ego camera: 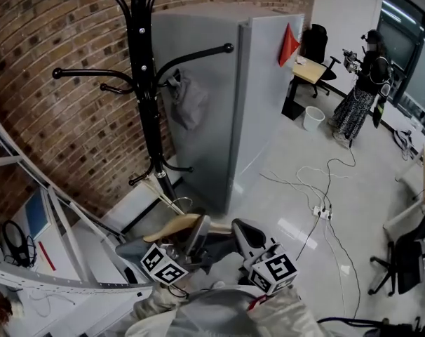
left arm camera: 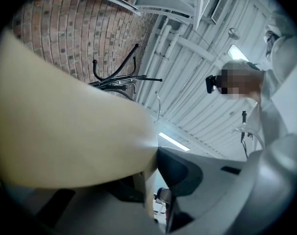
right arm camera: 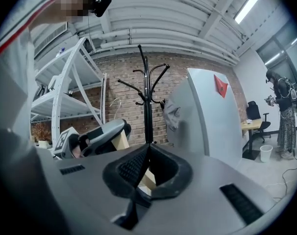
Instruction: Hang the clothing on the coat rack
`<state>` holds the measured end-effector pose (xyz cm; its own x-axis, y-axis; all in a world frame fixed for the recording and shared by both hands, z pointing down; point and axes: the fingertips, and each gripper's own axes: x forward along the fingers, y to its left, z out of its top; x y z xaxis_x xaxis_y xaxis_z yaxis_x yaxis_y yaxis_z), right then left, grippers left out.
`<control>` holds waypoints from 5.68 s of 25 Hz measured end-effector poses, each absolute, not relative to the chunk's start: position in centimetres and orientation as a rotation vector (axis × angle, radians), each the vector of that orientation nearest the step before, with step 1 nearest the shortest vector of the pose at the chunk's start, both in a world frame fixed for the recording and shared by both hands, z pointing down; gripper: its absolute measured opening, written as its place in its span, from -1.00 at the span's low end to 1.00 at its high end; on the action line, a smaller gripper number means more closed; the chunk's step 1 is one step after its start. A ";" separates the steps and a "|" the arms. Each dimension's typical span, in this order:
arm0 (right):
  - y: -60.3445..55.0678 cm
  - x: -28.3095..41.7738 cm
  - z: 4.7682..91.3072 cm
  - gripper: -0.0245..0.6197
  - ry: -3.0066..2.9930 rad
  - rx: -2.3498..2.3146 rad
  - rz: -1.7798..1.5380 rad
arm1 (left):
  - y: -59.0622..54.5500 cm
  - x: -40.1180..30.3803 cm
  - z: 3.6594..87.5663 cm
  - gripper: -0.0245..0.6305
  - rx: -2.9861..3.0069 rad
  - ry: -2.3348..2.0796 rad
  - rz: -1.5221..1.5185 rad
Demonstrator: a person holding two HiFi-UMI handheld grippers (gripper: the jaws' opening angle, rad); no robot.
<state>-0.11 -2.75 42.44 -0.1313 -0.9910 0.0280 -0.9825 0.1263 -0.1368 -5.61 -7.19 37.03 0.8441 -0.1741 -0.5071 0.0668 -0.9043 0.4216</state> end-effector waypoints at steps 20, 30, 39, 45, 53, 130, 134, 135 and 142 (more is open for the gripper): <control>-13.4 5.7 43.1 -0.85 2.593 -1.648 -0.255 | -15.8 -0.4 37.8 -0.67 2.608 -0.471 -0.823; -17.0 8.9 43.2 -0.85 2.742 -1.382 -0.289 | -18.7 2.7 37.6 -0.67 2.596 -0.724 -0.859; -18.5 10.1 42.7 -0.85 2.847 -1.141 -0.272 | -19.2 4.0 37.0 -0.67 2.585 -0.936 -0.906; -18.8 9.3 42.6 -0.85 2.887 -1.019 -0.266 | -18.5 3.5 36.5 -0.67 2.568 -1.041 -0.936; -18.8 6.6 42.1 -0.85 2.892 -0.961 -0.284 | -18.5 1.0 36.3 -0.67 2.558 -1.095 -0.932; -30.9 6.1 39.0 -0.85 2.804 -1.174 -0.109 | -33.3 -0.5 30.9 -0.67 2.616 -0.911 -1.022; -31.2 6.2 39.1 -0.85 2.808 -1.174 -0.124 | -33.5 -0.3 30.9 -0.67 2.624 -0.905 -1.010; -31.2 6.2 39.2 -0.85 2.809 -1.172 -0.131 | -33.5 -0.2 31.0 -0.67 2.626 -0.905 -1.007; -31.3 6.4 39.6 -0.85 2.817 -1.148 -0.149 | -33.3 -0.3 31.1 -0.66 2.649 -0.901 -1.021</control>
<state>6.39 -31.32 39.56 -0.7120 -0.7002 -0.0519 -0.6909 0.7119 -0.1262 -0.26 -33.29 31.10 0.5846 -0.5901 -0.5568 -0.4788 -0.8050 0.3504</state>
